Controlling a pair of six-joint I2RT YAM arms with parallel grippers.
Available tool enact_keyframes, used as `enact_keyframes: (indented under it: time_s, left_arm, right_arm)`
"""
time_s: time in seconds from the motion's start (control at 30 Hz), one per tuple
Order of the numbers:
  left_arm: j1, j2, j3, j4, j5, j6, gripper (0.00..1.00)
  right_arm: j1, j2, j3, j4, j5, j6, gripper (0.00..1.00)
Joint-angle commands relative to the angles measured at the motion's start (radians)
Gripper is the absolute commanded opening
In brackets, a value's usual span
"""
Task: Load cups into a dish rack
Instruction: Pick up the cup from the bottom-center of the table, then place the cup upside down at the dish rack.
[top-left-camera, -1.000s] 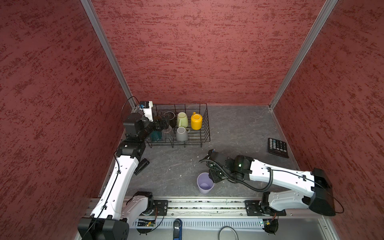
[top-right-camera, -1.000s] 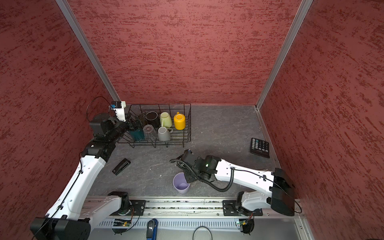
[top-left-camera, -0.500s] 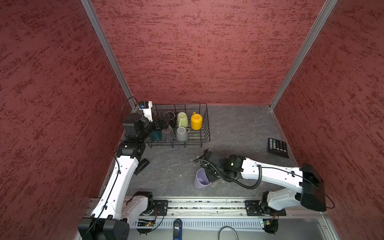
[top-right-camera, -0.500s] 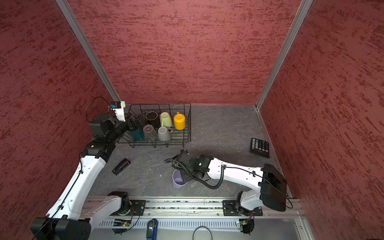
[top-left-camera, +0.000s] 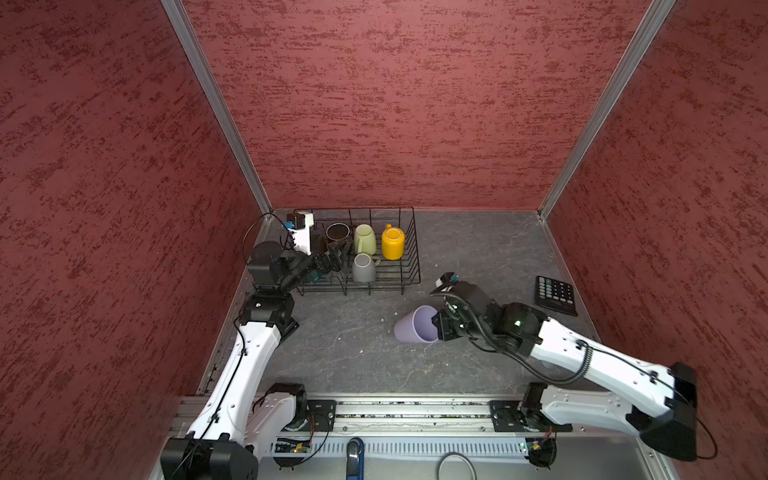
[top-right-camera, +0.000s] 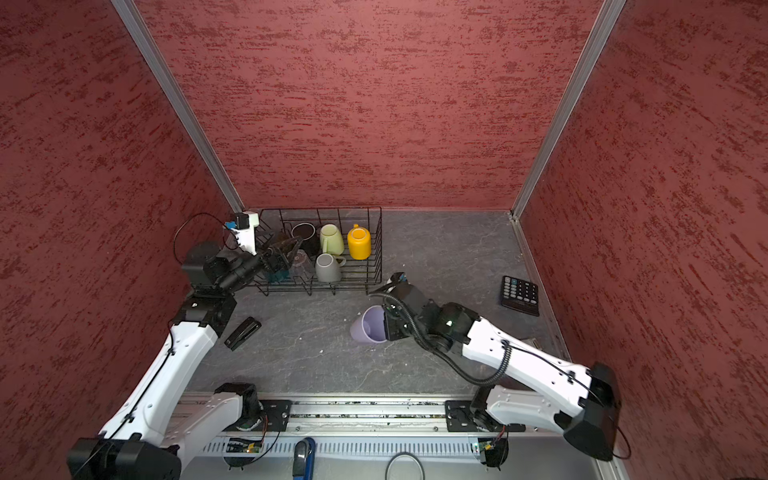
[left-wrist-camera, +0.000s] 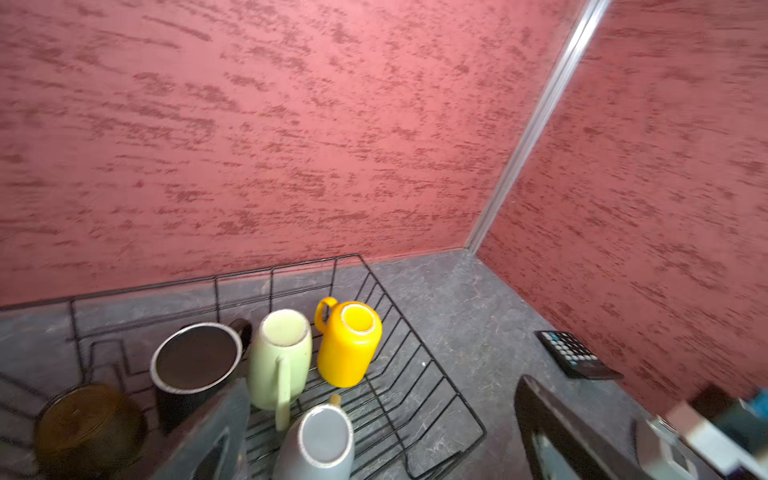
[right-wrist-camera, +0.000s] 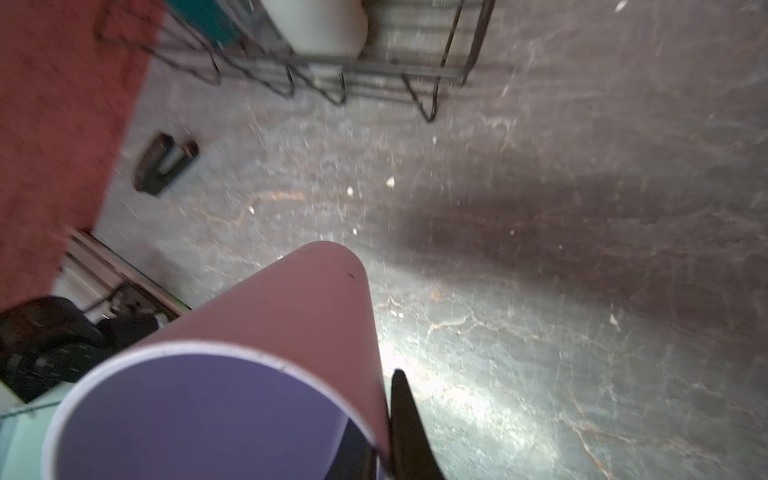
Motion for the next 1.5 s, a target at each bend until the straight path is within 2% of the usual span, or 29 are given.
enact_keyframes:
  time_s: [0.0,0.17,0.23,0.33,0.43,0.57,0.8,1.0,1.47]
  left_arm:
    - [-0.028,-0.016,-0.029,0.175,0.241,0.037,1.0]
    - [-0.154,-0.008,-0.038,0.135,0.44,0.157,1.0]
    - [-0.197,0.003,-0.035,0.129,0.515,0.164,1.0]
    - [-0.259,0.026,-0.046,0.157,0.536,0.159,1.0]
    - [-0.288,0.062,-0.057,0.211,0.539,0.135,1.0]
    - [-0.291,0.093,-0.066,0.306,0.549,0.088,1.0]
    - [-0.292,0.107,-0.083,0.359,0.528,0.061,1.0]
    - [-0.293,0.117,-0.085,0.439,0.534,0.024,1.0]
    - [-0.328,0.16,-0.044,0.473,0.6,-0.015,1.0]
  right_arm:
    - [-0.113,-0.099,-0.037,0.145,-0.087,0.011,0.0]
    - [-0.297,-0.165,-0.086,0.387,-0.276,0.031,0.0]
    - [-0.37,-0.158,-0.112,0.514,-0.375,0.067,0.0]
    - [-0.453,-0.13,-0.155,0.726,-0.525,0.144,0.0]
    - [-0.488,-0.089,-0.164,0.863,-0.638,0.187,0.0]
    - [-0.494,-0.063,-0.158,0.924,-0.717,0.195,0.0]
    - [-0.495,-0.085,-0.202,1.031,-0.784,0.222,0.0]
    - [-0.487,-0.077,-0.203,1.047,-0.847,0.225,0.0]
    - [-0.396,0.006,-0.191,1.119,-0.866,0.231,0.0]
